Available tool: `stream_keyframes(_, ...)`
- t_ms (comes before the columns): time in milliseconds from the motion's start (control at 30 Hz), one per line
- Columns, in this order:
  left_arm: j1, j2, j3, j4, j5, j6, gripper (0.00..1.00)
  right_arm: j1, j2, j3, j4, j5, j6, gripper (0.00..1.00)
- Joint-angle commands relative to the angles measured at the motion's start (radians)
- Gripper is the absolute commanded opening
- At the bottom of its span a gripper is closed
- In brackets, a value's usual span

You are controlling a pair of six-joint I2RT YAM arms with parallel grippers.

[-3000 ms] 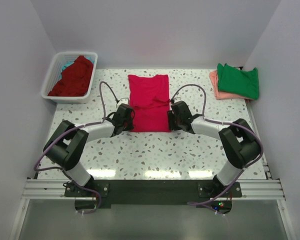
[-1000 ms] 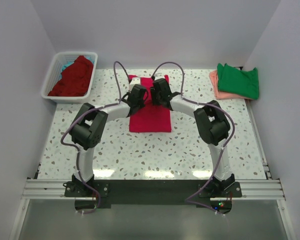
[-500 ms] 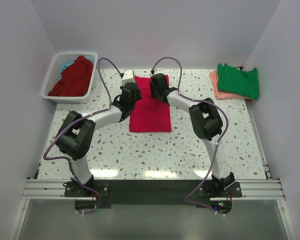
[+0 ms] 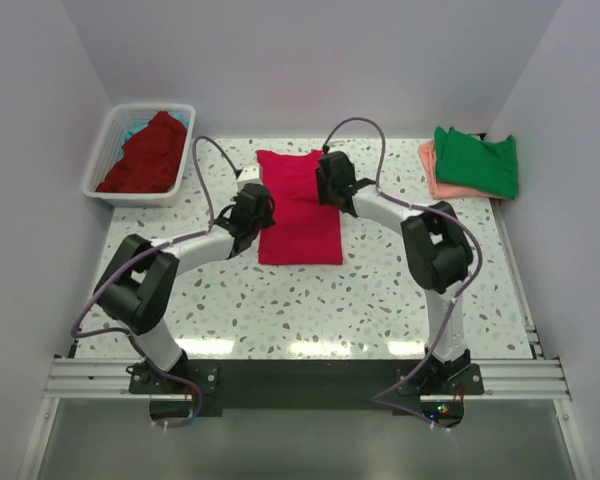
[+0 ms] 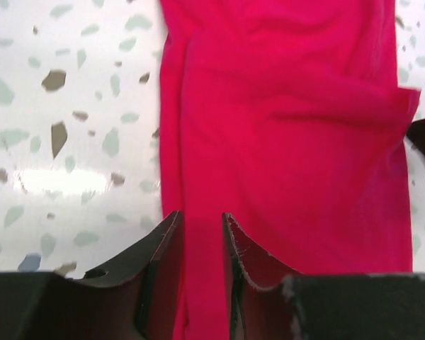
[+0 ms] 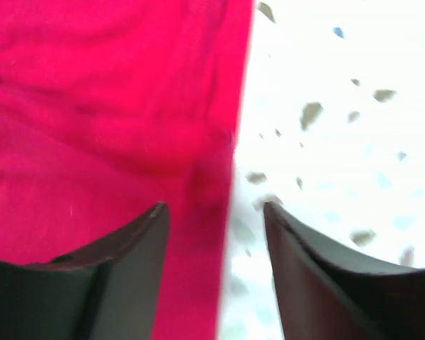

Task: Fold and stack the t-shirts
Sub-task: Fold the tshirt

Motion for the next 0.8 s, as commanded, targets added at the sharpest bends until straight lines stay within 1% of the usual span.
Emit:
stream_keyframes(0,0.004,-0.123,-0.073,-0.080,0.084,-0.097,0.34,-0.007,-0.247,-0.153,-0.031,0.051,0.062,0.63)
stream_keyframes(33,0.004,-0.134,-0.101,-0.100,0.124,-0.106,0.34,-0.006,-0.305,-0.185,-0.037,0.021,0.083,0.63)
stream_keyframes(67,0.004,-0.154,-0.115,-0.106,0.142,-0.114,0.34,-0.005,-0.333,-0.242,-0.034,0.005,0.089,0.64)
stream_keyframes(167,0.004,-0.185,-0.168,-0.111,0.197,-0.128,0.36,-0.004,-0.413,-0.328,-0.049,-0.067,0.101,0.65)
stream_keyframes(333,0.004,-0.205,-0.262,-0.065,0.256,-0.137,0.37,-0.004,-0.506,-0.457,-0.034,-0.159,0.127,0.65)
stream_keyframes(367,0.004,-0.208,-0.280,-0.048,0.262,-0.151,0.37,-0.005,-0.535,-0.504,-0.019,-0.201,0.132,0.65)
stream_keyframes(467,0.004,-0.205,-0.354,0.035,0.285,-0.190,0.37,-0.004,-0.568,-0.592,0.026,-0.277,0.152,0.64)
stream_keyframes(600,0.005,-0.200,-0.427,0.165,0.296,-0.240,0.37,-0.004,-0.569,-0.685,0.108,-0.347,0.177,0.62)
stream_keyframes(667,0.005,-0.208,-0.454,0.196,0.288,-0.252,0.37,-0.004,-0.565,-0.727,0.152,-0.378,0.187,0.61)
stream_keyframes(767,0.004,-0.222,-0.464,0.204,0.268,-0.257,0.37,-0.002,-0.560,-0.764,0.216,-0.381,0.201,0.60)
